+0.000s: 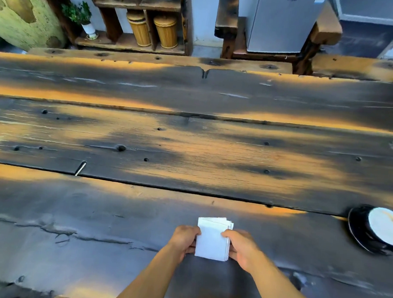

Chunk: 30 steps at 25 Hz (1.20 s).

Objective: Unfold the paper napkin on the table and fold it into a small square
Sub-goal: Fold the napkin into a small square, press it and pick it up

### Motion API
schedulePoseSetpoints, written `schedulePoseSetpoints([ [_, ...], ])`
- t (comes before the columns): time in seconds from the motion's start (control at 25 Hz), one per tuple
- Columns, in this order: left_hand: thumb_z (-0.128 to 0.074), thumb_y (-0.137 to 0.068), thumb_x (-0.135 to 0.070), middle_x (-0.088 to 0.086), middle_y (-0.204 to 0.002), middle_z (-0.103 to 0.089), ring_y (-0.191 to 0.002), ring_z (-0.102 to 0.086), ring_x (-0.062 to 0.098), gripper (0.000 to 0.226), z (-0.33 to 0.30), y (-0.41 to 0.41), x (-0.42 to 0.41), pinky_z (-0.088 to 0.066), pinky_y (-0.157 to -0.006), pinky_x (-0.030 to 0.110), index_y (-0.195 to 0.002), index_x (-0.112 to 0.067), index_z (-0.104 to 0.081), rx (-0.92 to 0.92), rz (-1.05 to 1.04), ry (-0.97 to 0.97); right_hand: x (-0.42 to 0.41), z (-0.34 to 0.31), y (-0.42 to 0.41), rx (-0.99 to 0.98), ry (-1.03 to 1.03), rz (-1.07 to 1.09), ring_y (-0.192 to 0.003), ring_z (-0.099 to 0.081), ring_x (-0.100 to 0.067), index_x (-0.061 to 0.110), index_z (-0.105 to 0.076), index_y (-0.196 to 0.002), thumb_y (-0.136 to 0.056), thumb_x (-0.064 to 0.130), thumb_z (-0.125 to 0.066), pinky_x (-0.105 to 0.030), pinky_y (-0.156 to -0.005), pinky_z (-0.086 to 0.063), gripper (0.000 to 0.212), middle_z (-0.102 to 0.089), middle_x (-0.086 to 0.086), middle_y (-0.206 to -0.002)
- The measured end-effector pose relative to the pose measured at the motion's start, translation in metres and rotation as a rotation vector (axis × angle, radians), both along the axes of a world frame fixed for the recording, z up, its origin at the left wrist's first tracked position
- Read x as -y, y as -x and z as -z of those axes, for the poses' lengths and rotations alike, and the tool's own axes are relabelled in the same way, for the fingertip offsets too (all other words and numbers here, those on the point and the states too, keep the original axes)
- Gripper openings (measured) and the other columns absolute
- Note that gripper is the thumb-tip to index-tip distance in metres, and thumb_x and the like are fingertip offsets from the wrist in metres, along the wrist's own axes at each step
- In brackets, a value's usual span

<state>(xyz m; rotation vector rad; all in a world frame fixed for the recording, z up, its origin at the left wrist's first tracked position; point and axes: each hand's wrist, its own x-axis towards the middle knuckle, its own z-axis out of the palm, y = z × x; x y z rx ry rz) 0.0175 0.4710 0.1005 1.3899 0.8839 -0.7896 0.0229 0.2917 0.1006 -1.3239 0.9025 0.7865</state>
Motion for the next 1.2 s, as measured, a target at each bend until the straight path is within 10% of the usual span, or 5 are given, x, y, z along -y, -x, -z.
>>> schedulePoseSetpoints([
  [0.28,-0.054,-0.092,-0.004,0.027,-0.102,-0.074,-0.081,-0.073,0.033,0.017,-0.01,0.03,0.064,-0.062,-0.071,0.042,-0.101,0.003,-0.066,0.034,0.058,0.041,0.072,0.001,0.048,0.072,-0.06,0.107,-0.095,-0.071,-0.035,-0.001,-0.069,-0.109,-0.089,-0.001,-0.06,-0.041,-0.075,-0.059,0.022,-0.076,-0.019,-0.103],
  [0.64,-0.053,-0.095,-0.001,0.002,-0.055,-0.065,-0.043,-0.061,0.014,0.009,-0.034,0.079,0.224,-0.051,-0.053,0.028,-0.095,0.0,-0.062,0.093,0.011,-0.067,0.227,-0.004,0.08,0.106,-0.117,0.04,-0.085,-0.071,-0.032,-0.003,-0.069,-0.106,-0.087,-0.007,-0.052,-0.035,-0.067,-0.058,0.026,-0.075,-0.021,-0.105],
  [1.2,-0.059,-0.094,-0.002,0.018,-0.086,-0.072,-0.056,-0.068,0.021,0.02,-0.031,0.073,0.355,-0.054,-0.052,0.03,-0.112,0.009,-0.061,0.078,-0.043,-0.102,0.366,0.007,0.063,0.085,-0.011,-0.127,-0.082,-0.067,-0.027,-0.01,-0.067,-0.105,-0.087,-0.004,-0.052,-0.035,-0.07,-0.059,0.024,-0.07,-0.016,-0.091],
])
